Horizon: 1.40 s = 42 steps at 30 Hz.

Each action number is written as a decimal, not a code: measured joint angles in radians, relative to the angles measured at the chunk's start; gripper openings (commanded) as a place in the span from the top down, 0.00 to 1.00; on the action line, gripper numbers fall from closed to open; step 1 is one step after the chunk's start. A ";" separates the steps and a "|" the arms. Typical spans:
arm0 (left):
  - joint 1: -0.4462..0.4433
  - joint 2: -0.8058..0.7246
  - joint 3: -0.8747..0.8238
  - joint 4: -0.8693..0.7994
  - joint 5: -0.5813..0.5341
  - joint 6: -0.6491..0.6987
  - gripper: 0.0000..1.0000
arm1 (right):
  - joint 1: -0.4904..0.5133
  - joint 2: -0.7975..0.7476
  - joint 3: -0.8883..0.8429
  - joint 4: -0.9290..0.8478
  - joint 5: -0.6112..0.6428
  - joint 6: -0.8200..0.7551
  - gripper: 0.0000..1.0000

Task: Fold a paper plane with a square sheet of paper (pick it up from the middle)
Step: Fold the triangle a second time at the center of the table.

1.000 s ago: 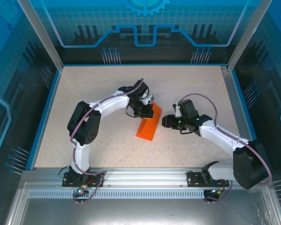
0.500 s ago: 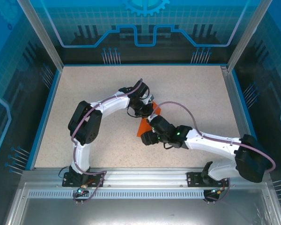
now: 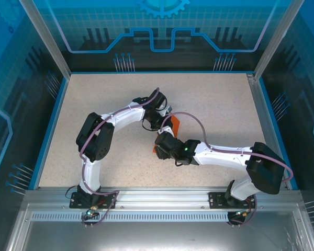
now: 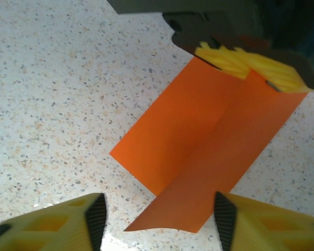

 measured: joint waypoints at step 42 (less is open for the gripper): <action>0.067 -0.127 -0.173 0.081 -0.162 -0.131 0.34 | -0.089 -0.026 -0.072 0.089 -0.175 -0.047 0.97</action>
